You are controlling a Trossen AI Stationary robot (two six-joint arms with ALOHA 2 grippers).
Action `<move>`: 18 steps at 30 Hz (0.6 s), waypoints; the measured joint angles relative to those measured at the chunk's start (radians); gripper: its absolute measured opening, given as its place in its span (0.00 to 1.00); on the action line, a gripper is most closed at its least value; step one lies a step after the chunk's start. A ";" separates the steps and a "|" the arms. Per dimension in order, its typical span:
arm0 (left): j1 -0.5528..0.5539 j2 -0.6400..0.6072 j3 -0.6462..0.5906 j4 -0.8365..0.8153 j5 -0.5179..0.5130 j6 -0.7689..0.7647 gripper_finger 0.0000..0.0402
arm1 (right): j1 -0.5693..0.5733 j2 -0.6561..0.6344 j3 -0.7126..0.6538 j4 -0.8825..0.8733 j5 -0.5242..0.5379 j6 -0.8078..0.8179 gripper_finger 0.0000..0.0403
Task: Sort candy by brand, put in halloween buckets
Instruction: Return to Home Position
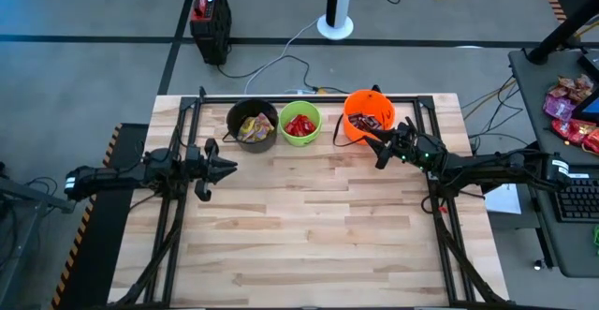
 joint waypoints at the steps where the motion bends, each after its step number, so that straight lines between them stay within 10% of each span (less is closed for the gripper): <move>1: 0.000 0.000 0.000 0.000 0.000 0.000 0.13 | 0.000 0.000 0.000 0.000 0.000 0.000 0.47; 18: 0.000 0.000 0.000 0.000 0.000 0.000 0.13 | 0.013 0.001 0.000 -0.001 0.002 0.000 0.47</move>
